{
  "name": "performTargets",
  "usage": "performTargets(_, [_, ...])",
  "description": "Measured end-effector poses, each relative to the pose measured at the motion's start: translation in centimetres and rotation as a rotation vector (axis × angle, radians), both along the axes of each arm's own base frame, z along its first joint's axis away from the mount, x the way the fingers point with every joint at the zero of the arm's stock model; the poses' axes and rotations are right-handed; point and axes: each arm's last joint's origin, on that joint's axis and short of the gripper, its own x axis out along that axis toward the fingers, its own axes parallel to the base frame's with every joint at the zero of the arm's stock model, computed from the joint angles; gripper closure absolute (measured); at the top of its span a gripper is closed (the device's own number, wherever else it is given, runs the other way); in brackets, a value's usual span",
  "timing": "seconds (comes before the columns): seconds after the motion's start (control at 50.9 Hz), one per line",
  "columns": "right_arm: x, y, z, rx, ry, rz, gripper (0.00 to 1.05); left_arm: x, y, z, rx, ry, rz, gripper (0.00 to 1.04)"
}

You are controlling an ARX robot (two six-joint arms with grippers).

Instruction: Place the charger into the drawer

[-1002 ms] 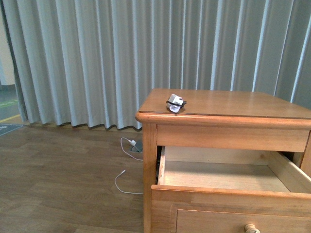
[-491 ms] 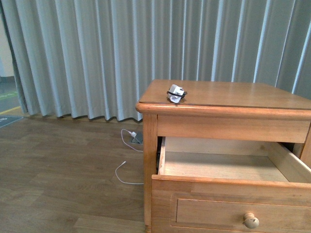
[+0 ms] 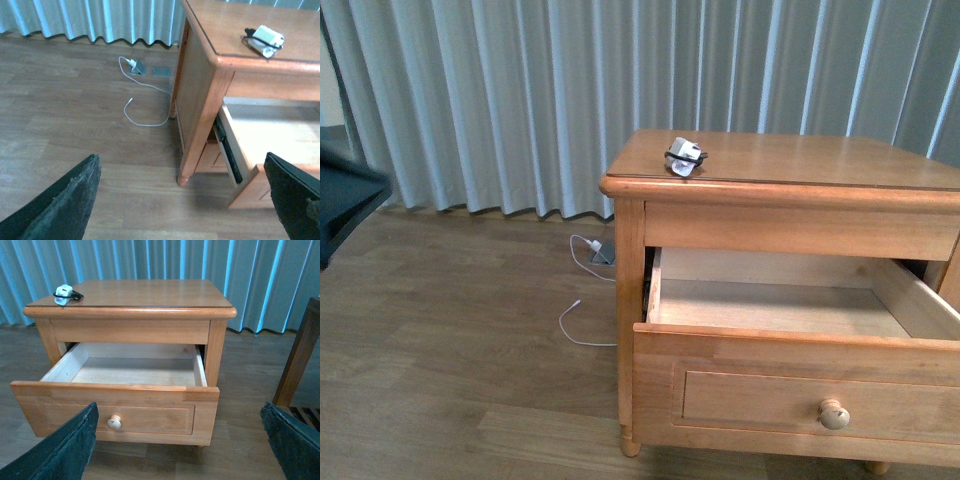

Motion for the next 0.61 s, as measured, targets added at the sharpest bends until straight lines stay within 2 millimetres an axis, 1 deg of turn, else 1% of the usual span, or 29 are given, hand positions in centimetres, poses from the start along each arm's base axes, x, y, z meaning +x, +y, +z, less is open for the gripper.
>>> performTargets(0.157, [0.0,0.0,0.0,0.0,0.0,0.0,0.08,4.6,-2.8,2.4,0.0,-0.019,-0.004,0.06])
performTargets(0.255, [0.0,0.0,0.0,0.0,0.0,0.0,0.08,7.3,-4.5,3.4,0.007,-0.03,0.017,0.06])
performTargets(0.314, [0.0,0.0,0.0,0.0,0.0,0.0,0.08,10.2,-6.1,4.0,0.015,-0.03,0.047,0.06])
performTargets(0.491, [0.0,0.0,0.0,0.0,0.0,0.0,0.08,15.3,-9.5,4.2,0.041,-0.009,0.069,0.06])
performTargets(0.53, [0.0,0.0,0.0,0.0,0.0,0.0,0.08,16.7,-10.6,4.2,0.05,-0.006,0.059,0.06])
performTargets(0.609, [0.0,0.0,0.0,0.0,0.0,0.0,0.08,18.4,-12.2,4.1,0.062,-0.007,0.039,0.06])
